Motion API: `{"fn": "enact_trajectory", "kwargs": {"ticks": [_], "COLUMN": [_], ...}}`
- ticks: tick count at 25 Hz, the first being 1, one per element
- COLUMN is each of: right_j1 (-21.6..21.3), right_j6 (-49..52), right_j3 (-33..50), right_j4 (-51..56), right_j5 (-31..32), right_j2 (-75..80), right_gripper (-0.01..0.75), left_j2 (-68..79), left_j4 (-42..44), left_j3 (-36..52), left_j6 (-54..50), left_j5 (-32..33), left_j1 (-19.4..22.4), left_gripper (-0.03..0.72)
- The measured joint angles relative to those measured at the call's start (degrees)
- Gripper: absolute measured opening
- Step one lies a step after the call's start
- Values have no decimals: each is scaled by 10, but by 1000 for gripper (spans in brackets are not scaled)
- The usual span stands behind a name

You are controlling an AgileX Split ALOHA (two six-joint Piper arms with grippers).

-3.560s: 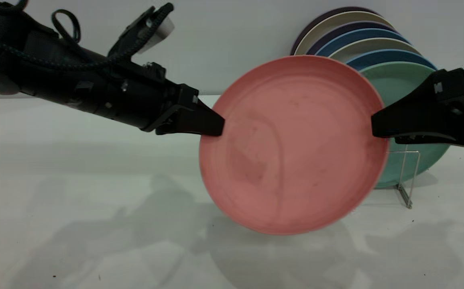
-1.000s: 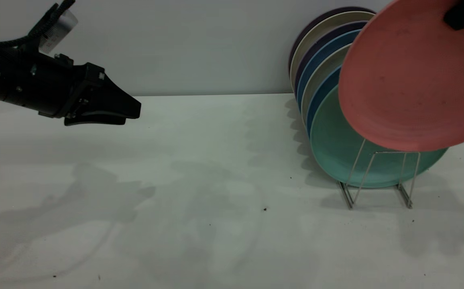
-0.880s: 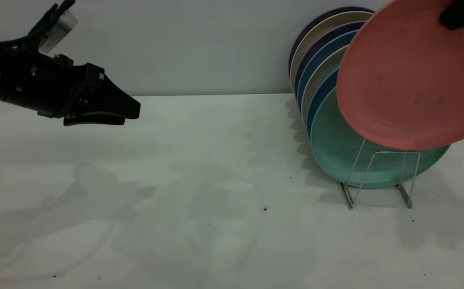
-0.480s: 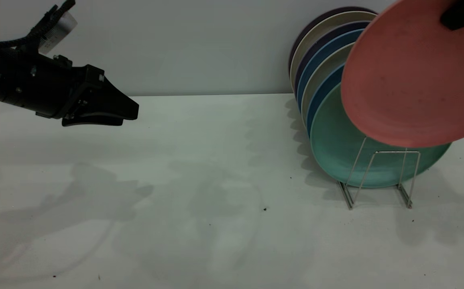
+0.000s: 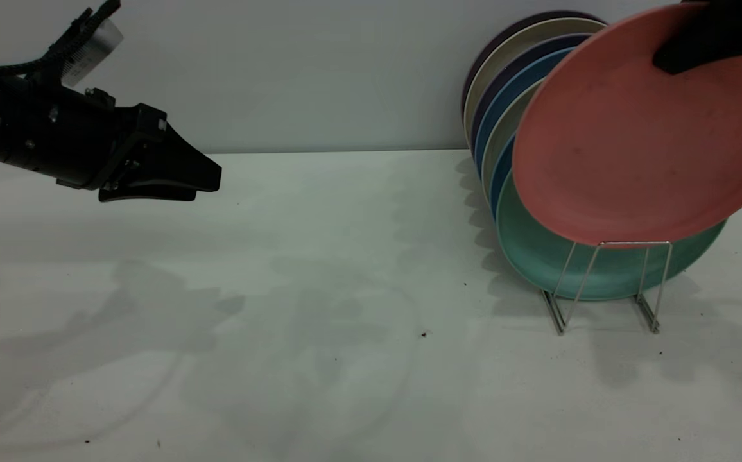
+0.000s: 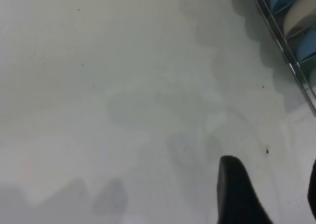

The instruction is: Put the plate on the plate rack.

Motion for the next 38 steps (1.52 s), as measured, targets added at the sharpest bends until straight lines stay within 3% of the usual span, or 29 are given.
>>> {"fn": "enact_trajectory", "kwargs": {"ticks": [18,26,30,34,38], "right_j1": [0,0,0,0,0], "right_j6": [0,0,24,195,526], "right_j3": [-2,-5,-5,-5,-5], "right_j4": [1,1,1,1,-13], "right_j5": [-1,32,47,64,75], "right_j2": [53,53,51,27,-13], "right_gripper": [111,277,305,307,308], "left_j2": [0,0,0,-10,-54], "left_j4": [8,8,9,63,224], "left_j3": [0,0,0,0,0], "left_j6": [0,-1,-31,-108,-270], "left_j5": [-2,-11,-31,-64,-92], "left_j1": [0,0,0,10,27], "left_gripper": [387,387,387,387,387]}}
